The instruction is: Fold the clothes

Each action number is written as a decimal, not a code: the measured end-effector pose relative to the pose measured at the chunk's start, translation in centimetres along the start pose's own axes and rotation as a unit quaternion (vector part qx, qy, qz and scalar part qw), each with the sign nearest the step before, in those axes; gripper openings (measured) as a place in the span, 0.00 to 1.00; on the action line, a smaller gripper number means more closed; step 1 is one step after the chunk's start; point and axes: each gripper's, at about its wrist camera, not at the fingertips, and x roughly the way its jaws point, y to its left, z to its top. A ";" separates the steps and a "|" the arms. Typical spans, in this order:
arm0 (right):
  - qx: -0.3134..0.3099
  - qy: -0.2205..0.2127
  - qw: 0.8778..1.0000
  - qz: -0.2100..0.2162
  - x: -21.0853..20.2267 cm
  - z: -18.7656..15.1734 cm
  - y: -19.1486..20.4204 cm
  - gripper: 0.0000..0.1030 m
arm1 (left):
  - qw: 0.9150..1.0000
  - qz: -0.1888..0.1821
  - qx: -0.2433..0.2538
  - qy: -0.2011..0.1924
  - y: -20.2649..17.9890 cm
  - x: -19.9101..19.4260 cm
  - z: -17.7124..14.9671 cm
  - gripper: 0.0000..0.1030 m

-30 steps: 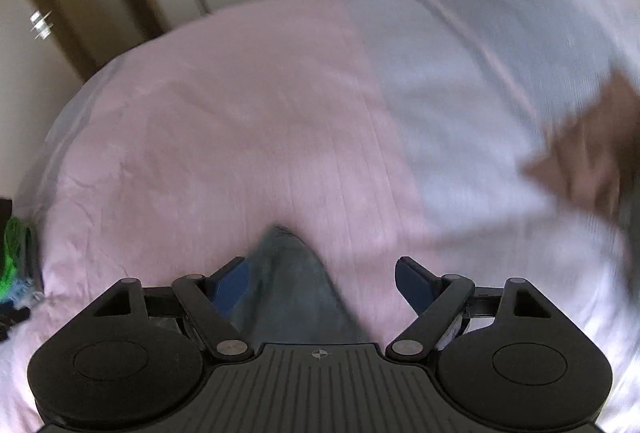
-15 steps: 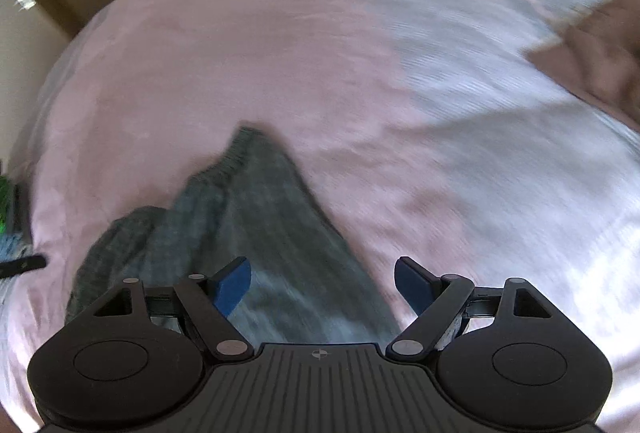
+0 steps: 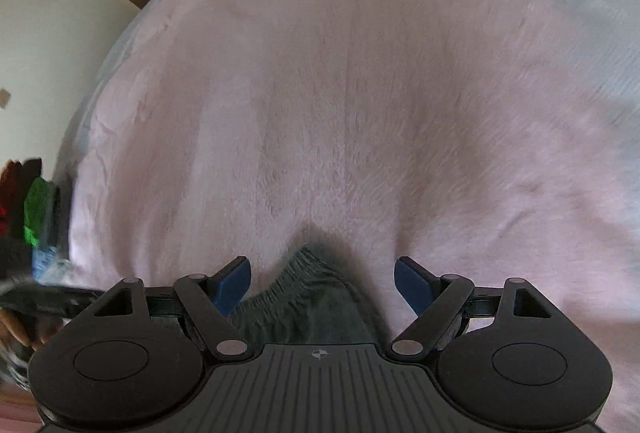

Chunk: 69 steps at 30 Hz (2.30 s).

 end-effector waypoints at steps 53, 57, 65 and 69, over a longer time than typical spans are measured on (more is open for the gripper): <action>0.335 -0.142 0.930 0.052 -16.9 -29.0 -9.9 0.03 | 0.970 0.141 -0.124 -0.153 -4.9 -11.4 -23.6 0.35; 0.243 -0.219 0.945 0.001 -21.5 -27.6 -7.9 0.02 | 0.966 0.155 -0.124 -0.166 -5.3 -12.1 -25.1 0.35; 0.178 -0.193 0.961 -0.089 -21.6 -24.8 -8.5 0.03 | 0.951 0.192 -0.156 -0.183 -3.7 -12.9 -28.4 0.36; 0.241 -0.185 0.949 -0.087 -20.1 -26.5 -9.3 0.33 | 0.941 0.202 -0.186 -0.196 -2.4 -13.2 -29.3 0.40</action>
